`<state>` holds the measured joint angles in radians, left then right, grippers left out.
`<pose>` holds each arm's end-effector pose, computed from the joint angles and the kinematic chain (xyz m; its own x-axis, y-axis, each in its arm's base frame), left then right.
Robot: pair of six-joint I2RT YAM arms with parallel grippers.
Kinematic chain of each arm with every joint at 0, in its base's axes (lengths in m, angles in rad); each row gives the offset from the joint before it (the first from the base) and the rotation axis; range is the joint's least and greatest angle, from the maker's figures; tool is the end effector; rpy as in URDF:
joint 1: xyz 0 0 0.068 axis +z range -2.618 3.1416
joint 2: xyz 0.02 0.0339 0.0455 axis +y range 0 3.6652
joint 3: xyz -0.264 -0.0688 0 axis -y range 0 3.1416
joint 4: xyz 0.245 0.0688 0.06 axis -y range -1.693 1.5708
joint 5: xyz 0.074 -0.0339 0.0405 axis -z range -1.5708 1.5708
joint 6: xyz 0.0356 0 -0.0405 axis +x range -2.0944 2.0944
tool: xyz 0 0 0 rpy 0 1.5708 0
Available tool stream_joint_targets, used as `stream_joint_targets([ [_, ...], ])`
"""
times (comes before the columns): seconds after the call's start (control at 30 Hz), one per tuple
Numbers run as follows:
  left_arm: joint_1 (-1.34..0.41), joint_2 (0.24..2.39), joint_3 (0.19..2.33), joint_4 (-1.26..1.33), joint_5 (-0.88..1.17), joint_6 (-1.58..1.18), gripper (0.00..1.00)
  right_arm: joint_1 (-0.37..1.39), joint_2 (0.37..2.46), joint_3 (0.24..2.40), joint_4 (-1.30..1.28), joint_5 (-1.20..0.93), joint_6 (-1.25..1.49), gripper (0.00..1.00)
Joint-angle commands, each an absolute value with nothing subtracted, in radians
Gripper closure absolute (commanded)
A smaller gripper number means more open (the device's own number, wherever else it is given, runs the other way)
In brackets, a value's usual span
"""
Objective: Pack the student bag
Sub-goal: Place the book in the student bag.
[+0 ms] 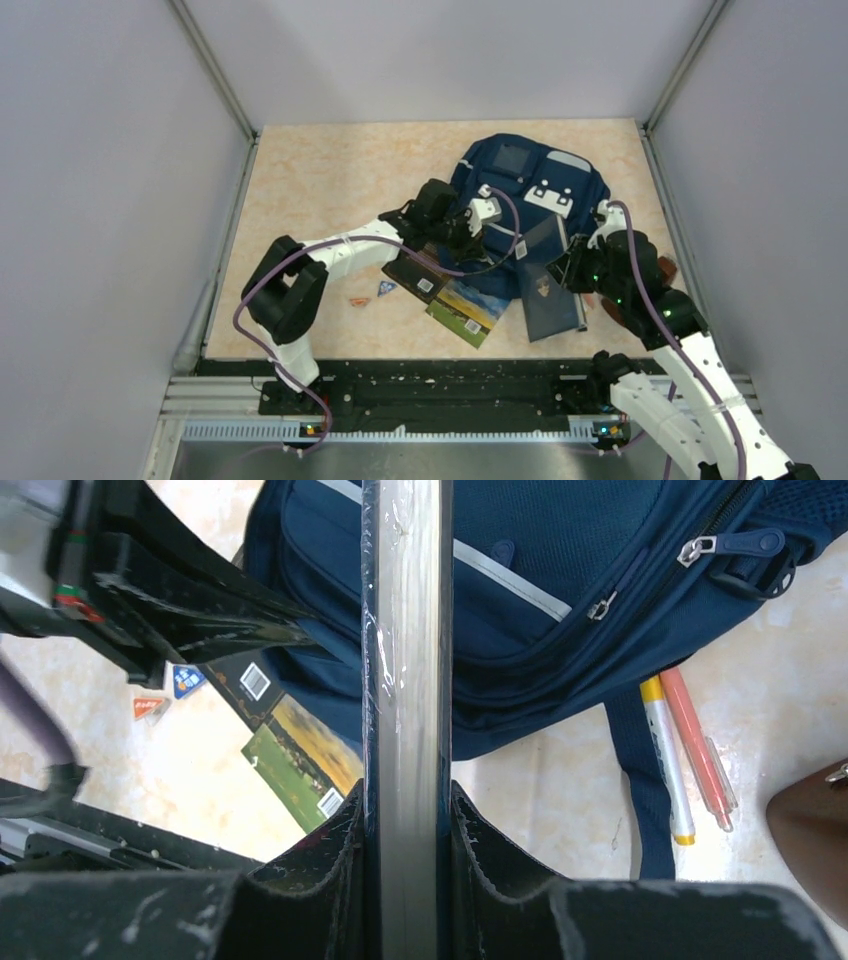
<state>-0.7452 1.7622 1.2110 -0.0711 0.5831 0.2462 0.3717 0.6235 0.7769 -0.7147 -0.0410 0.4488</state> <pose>0.2767 -0.2820 0.2350 -0.1974 0.4589 -0.8663 0.9723 0.2044 -0.1132 0.1219 0.0491 0.3061 -0.6183 0.2243 -0.7533 -0.1409 0.9113 0.3870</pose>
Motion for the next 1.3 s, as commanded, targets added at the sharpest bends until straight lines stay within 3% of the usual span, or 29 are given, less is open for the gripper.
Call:
stream_joint_targets([
  [0.0,-0.743,1.775,1.256,-0.048,0.622,0.266,1.00,0.373,0.604,0.829,-0.568,-0.061,0.488,1.00],
  [0.33,-0.744,1.630,1.208,0.358,0.296,0.175,1.00,0.373,0.533,0.814,-0.554,-0.179,0.553,1.00],
  [0.73,-0.744,1.683,1.425,0.376,0.094,0.161,1.00,0.374,0.491,0.610,-0.179,-0.459,0.721,1.00],
  [0.97,-0.744,1.679,1.505,0.386,0.095,0.152,1.00,0.383,0.599,0.523,-0.013,-0.400,0.820,1.00],
  [1.27,-0.744,1.650,1.544,0.383,0.062,0.205,1.00,0.395,0.725,0.442,0.271,-0.122,1.011,1.00],
])
